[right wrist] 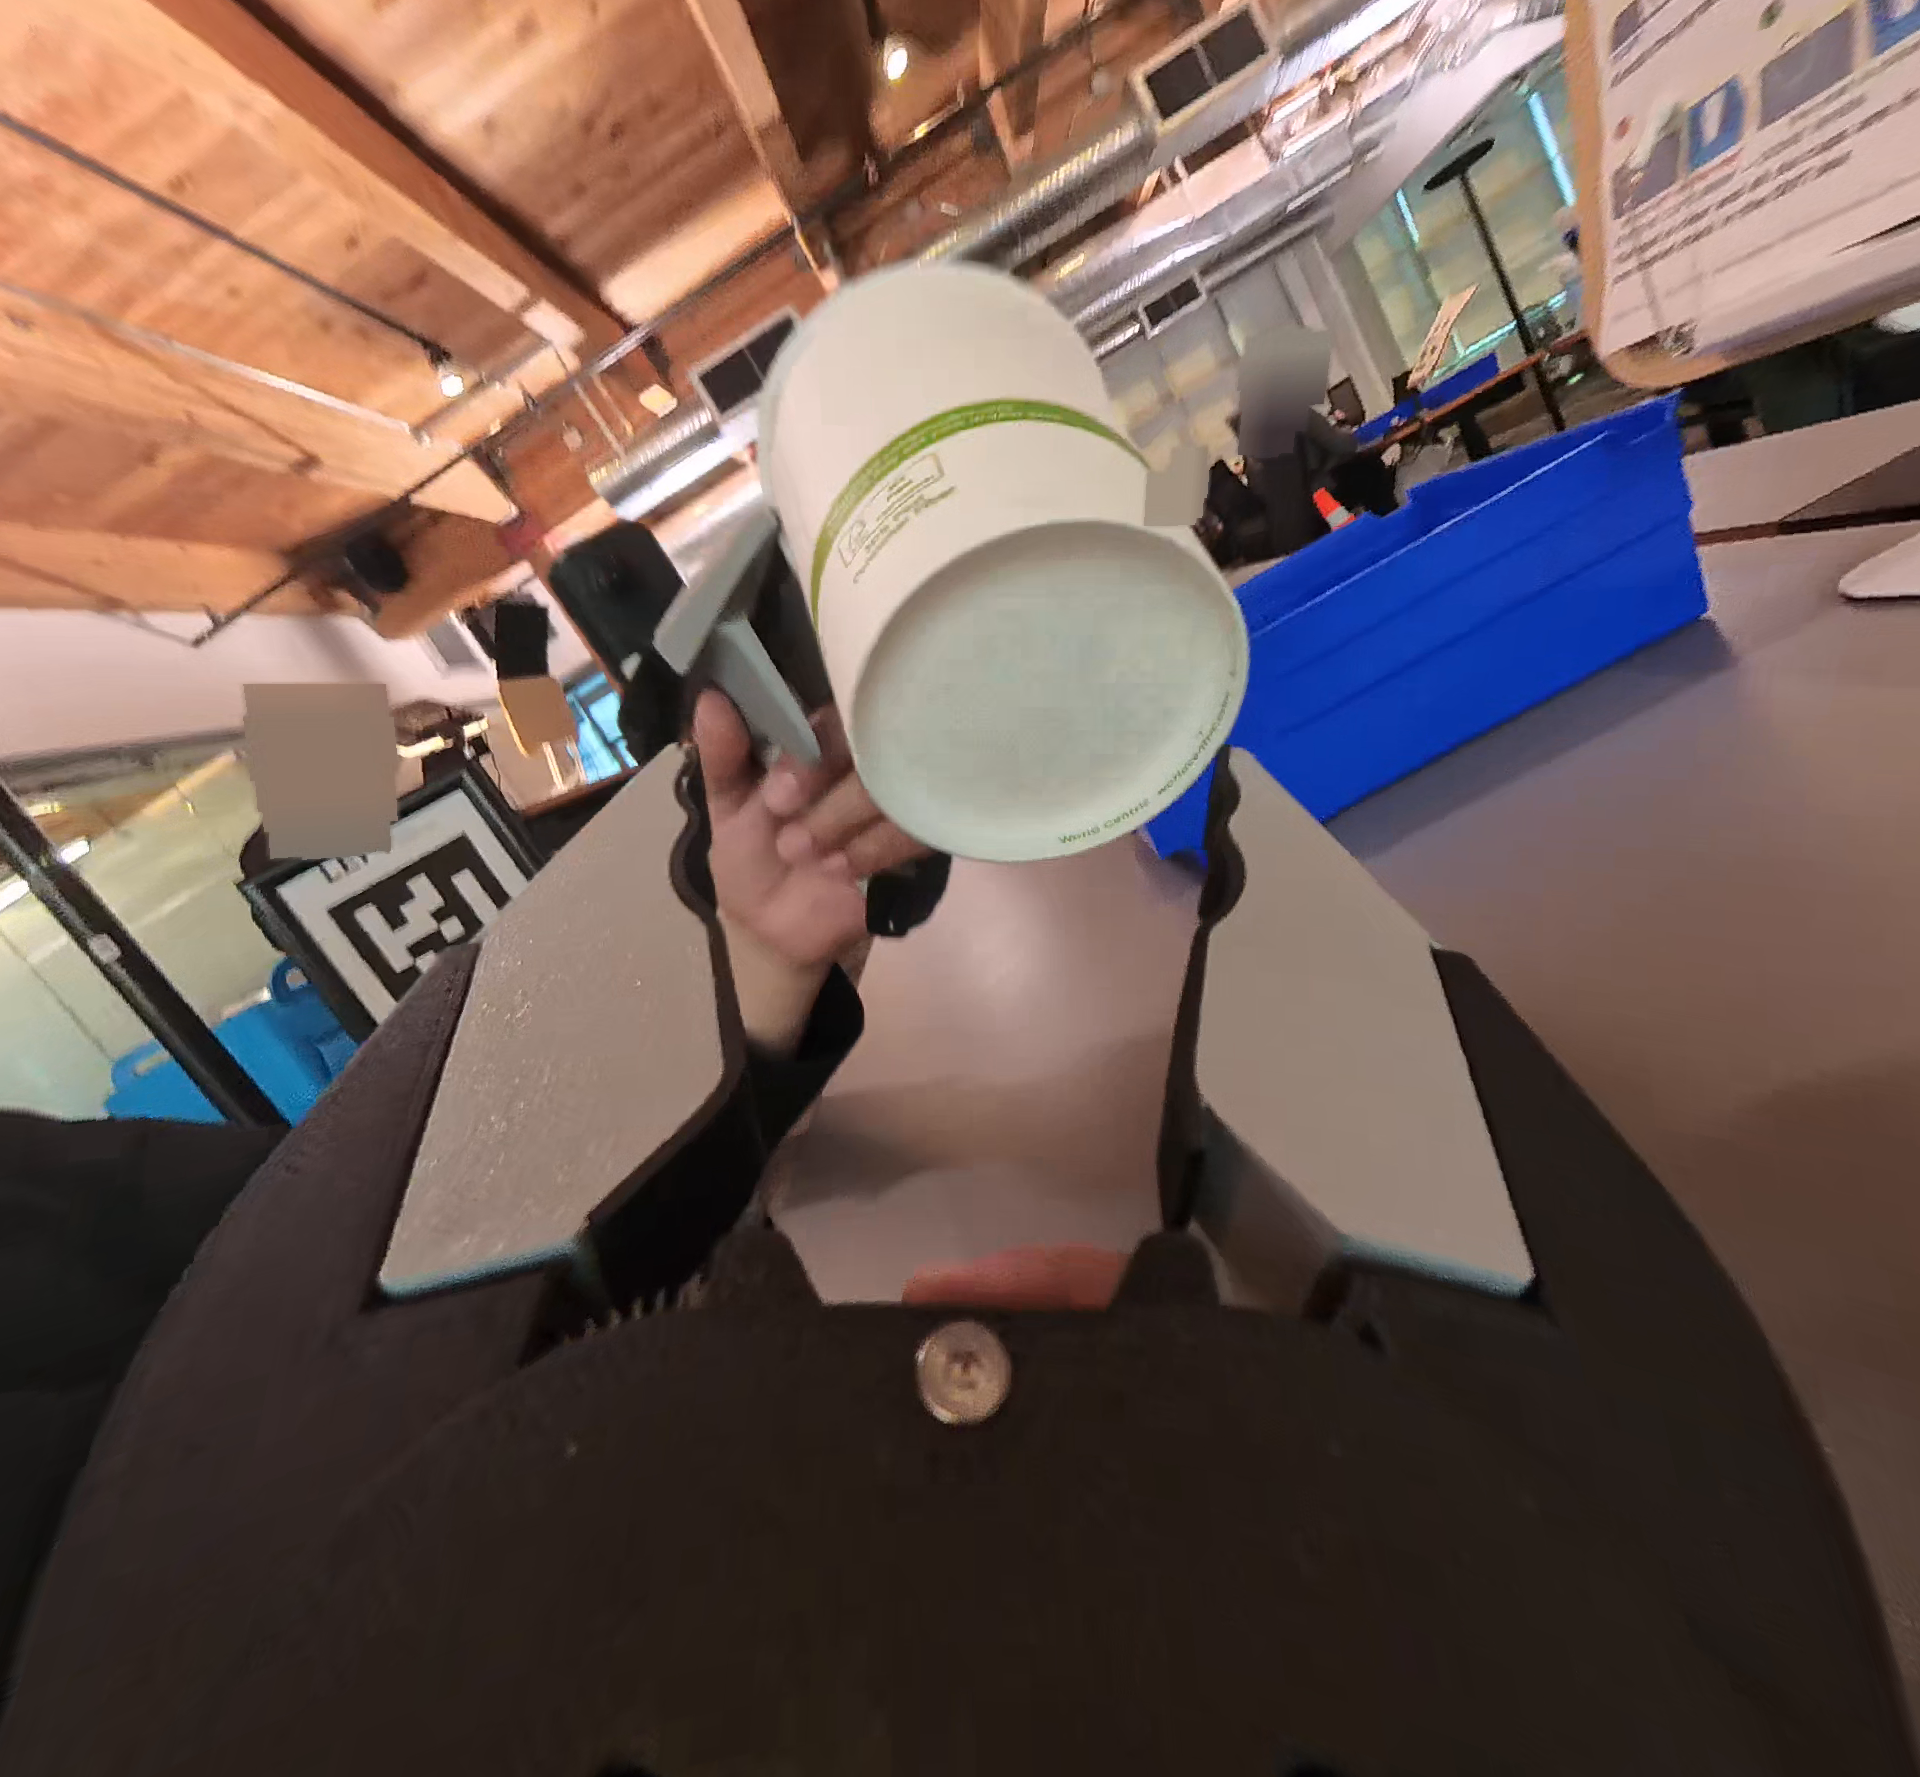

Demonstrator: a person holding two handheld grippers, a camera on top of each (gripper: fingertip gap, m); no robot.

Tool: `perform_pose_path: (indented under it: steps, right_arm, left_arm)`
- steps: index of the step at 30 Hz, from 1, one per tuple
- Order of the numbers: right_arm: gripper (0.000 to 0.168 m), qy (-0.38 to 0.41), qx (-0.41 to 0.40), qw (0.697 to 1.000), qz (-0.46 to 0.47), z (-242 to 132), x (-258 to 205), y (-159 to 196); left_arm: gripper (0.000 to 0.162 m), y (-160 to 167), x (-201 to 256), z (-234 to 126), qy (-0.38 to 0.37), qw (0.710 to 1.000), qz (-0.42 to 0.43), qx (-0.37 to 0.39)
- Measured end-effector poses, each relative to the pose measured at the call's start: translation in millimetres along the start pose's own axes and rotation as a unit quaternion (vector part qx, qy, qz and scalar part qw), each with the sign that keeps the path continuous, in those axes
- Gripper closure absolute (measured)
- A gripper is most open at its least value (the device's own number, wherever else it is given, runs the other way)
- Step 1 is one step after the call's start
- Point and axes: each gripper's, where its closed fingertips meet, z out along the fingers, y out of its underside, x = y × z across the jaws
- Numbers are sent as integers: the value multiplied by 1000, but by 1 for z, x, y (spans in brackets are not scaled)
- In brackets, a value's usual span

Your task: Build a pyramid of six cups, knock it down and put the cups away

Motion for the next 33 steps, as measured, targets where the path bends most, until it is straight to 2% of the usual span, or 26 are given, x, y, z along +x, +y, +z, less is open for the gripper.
perform_pose_path:
  steps: [1,8,13,15,18,24,25,28,33]
  right_arm:
    - [76,6,10,1000,3,-3,2,-4]
    - [73,118,31,992,-36,-15,35,-16]
    - [82,205,26,973,-104,-25,54,-22]
    - [91,241,6,962,-130,-28,62,-18]
    - [94,267,-19,951,-155,-30,68,-14]
    - [94,287,-43,928,-234,-31,56,-19]
    - [94,294,-60,920,-253,-30,54,-18]
    - [95,349,-93,883,-301,-38,59,-22]
    - [95,389,-191,833,-345,-44,70,-30]
  left_arm:
    - [161,5,-3,-2,0,1000,-12,-1]
    - [162,63,-6,-1,11,995,-50,-81]
    - [161,128,-9,-2,10,977,-59,-205]
    - [161,144,-8,-2,10,969,-65,-240]
    - [160,163,-5,-2,8,957,-55,-286]
    - [160,169,-6,2,-12,954,-37,-299]
    - [159,170,-7,2,-20,952,-30,-304]
    - [142,172,-12,1,-44,949,-12,-311]
    - [136,168,-23,-3,-80,951,-12,-300]
